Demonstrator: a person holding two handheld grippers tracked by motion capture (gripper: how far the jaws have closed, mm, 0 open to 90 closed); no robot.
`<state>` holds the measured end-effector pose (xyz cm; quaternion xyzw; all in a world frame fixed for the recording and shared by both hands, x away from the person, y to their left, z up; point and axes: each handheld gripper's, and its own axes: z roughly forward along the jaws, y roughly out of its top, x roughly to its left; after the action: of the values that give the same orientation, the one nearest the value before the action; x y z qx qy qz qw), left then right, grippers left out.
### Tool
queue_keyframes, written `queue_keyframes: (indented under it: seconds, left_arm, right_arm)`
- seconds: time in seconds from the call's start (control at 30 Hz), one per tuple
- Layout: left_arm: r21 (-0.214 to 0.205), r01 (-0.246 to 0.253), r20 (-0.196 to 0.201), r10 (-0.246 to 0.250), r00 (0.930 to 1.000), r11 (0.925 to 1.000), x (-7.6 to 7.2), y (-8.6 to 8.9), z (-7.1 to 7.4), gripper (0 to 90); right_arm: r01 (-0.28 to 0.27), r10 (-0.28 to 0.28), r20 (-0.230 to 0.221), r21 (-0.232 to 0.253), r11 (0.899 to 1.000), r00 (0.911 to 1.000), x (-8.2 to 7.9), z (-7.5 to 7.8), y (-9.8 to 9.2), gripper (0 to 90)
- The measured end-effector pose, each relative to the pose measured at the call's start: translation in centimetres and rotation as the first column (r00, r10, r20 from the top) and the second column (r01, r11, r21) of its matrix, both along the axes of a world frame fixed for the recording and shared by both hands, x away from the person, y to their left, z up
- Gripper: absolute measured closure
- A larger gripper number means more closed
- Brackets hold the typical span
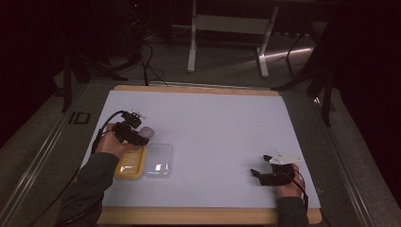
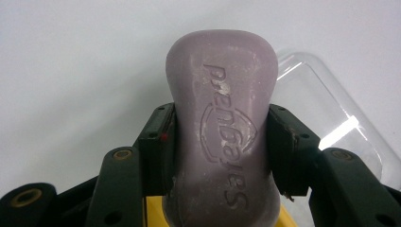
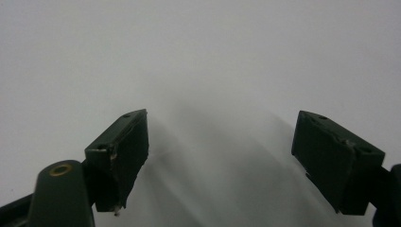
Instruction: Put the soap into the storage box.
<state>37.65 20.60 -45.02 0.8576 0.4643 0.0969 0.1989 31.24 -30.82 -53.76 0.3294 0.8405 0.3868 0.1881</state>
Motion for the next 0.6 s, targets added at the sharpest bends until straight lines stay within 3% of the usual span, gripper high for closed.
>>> queue_keyframes:
  seconds: [0.6]
  left_arm:
    - [-0.028, -0.033, 0.027, 0.034, 0.9991, 0.9990, -2.5, 1.0, 0.2, 49.0]
  right_arm:
    - [-0.001, 0.001, 0.002, -0.004, 1.000, 1.0000, 0.0, 0.0, 0.1, 19.1]
